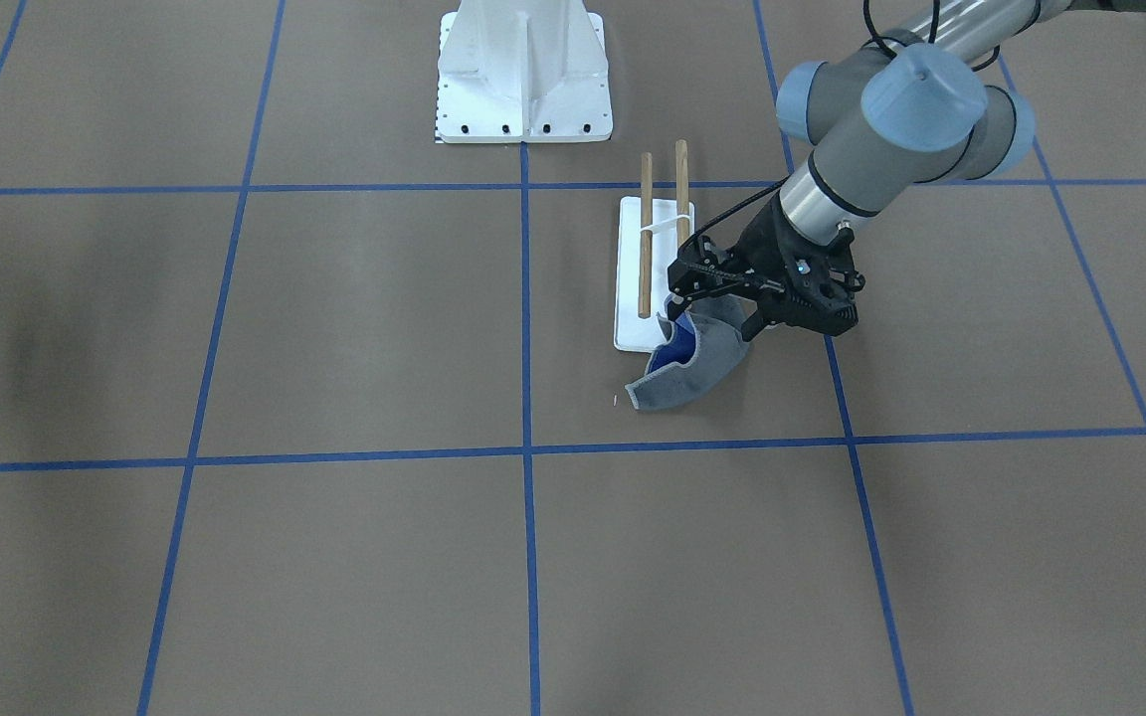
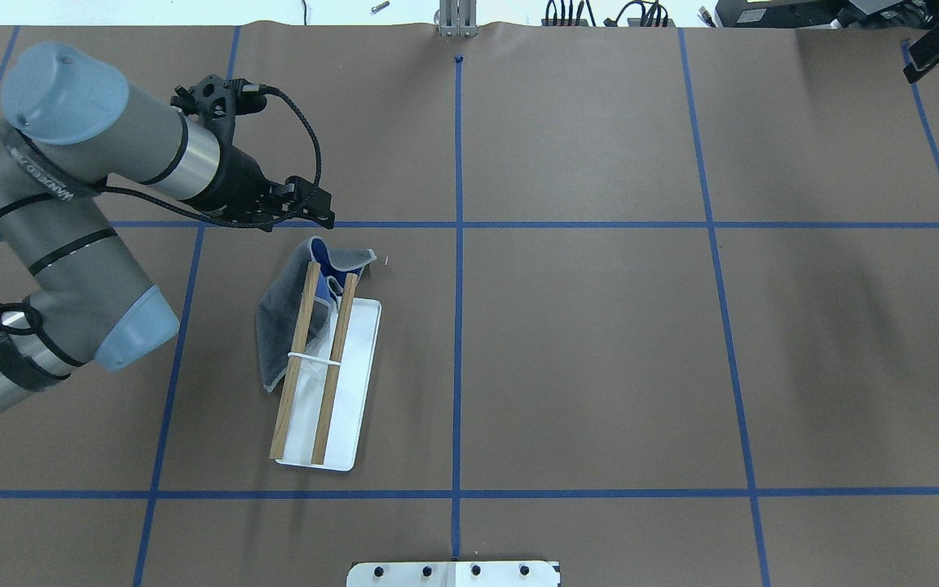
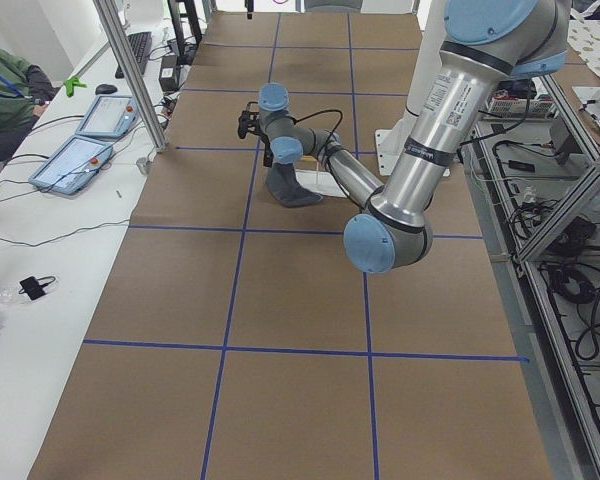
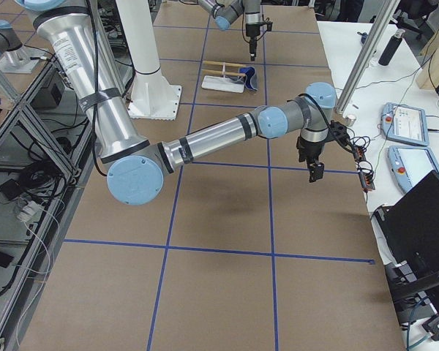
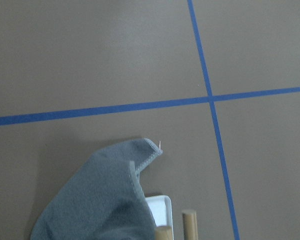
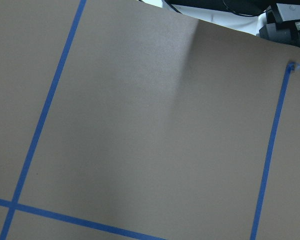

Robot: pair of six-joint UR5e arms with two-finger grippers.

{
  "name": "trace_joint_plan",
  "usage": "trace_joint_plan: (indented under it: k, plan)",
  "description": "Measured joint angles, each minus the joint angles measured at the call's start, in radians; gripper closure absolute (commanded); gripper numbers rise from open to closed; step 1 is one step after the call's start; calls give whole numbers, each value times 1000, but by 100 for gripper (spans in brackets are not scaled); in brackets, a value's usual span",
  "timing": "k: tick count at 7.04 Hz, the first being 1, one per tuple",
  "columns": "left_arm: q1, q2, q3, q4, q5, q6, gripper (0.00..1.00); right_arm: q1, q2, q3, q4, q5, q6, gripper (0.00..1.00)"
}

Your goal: Hang towel on rack

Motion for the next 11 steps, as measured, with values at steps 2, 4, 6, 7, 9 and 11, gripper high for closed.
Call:
trace_joint_plan:
  k: [2, 4, 6, 7, 9, 11]
  plan:
    - [7, -26, 60, 8, 54, 20, 16, 0, -1, 0, 0, 0, 1, 0]
    - [44, -23, 65, 16, 77, 24, 33, 0, -2, 0, -1, 0, 1, 0]
    - [82, -19, 64, 22, 107, 25, 100, 0, -6, 0, -1, 0, 0, 0]
    - [88, -17, 64, 25, 114, 25, 100, 0, -6, 0, -1, 0, -1, 0]
    - [83, -14, 61, 37, 117, 26, 100, 0, -6, 0, -1, 0, -1, 0]
    - [52, -18, 3, 109, 112, 29, 100, 1, -4, 0, -2, 1, 0, 0]
